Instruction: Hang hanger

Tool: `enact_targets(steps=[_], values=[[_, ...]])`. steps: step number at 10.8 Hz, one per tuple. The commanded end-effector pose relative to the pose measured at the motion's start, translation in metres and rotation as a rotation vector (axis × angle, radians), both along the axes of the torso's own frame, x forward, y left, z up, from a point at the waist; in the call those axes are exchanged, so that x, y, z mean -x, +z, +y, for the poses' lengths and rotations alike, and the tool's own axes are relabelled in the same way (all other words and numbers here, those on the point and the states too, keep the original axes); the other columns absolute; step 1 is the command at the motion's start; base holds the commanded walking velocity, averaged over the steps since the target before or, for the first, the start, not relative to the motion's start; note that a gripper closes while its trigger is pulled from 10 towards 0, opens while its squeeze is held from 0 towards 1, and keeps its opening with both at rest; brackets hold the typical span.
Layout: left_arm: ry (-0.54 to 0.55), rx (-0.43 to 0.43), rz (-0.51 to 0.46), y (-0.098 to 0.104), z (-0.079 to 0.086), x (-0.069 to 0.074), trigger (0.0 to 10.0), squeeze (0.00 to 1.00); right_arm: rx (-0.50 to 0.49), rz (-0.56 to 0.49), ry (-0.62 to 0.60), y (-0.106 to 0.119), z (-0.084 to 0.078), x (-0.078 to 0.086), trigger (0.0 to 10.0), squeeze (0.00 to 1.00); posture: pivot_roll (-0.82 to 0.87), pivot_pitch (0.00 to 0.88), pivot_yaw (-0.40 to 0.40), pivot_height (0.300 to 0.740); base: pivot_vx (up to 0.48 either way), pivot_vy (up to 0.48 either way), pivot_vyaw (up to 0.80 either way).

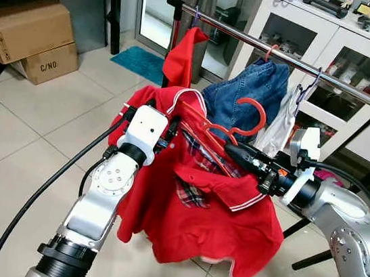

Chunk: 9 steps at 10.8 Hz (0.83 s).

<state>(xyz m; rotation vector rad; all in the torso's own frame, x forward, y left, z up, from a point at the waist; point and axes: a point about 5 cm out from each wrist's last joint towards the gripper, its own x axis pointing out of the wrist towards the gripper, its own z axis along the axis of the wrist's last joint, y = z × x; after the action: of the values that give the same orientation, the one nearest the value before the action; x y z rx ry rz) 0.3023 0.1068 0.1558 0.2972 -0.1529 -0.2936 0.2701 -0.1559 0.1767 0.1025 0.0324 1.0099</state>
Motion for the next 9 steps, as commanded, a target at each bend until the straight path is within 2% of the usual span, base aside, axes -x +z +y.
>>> enact_targets(steps=[1, 7, 9], values=[[-0.016, 0.003, -0.009, 0.003, -0.001, -0.002, 0.0, 0.0, -0.016, -0.028, -0.012, 0.007, -0.003, -0.001, 10.0, 0.0, 0.08, 0.007, -0.102, 0.74, 0.0, 0.0, 0.0], [-0.029, 0.042, 0.002, 0.005, 0.005, -0.004, 0.0, 0.0, -0.013, -0.031, -0.016, 0.005, -0.003, -0.001, 10.0, 0.0, 0.08, 0.0, -0.093, 0.74, 0.0, 0.0, 0.0], [-0.029, 0.057, -0.008, 0.014, 0.013, -0.006, 0.0, 0.0, 0.02, -0.024, -0.041, 0.0, -0.004, 0.0, 10.0, 0.0, 0.08, 0.0, -0.093, 0.74, 0.0, 0.0, 0.0]])
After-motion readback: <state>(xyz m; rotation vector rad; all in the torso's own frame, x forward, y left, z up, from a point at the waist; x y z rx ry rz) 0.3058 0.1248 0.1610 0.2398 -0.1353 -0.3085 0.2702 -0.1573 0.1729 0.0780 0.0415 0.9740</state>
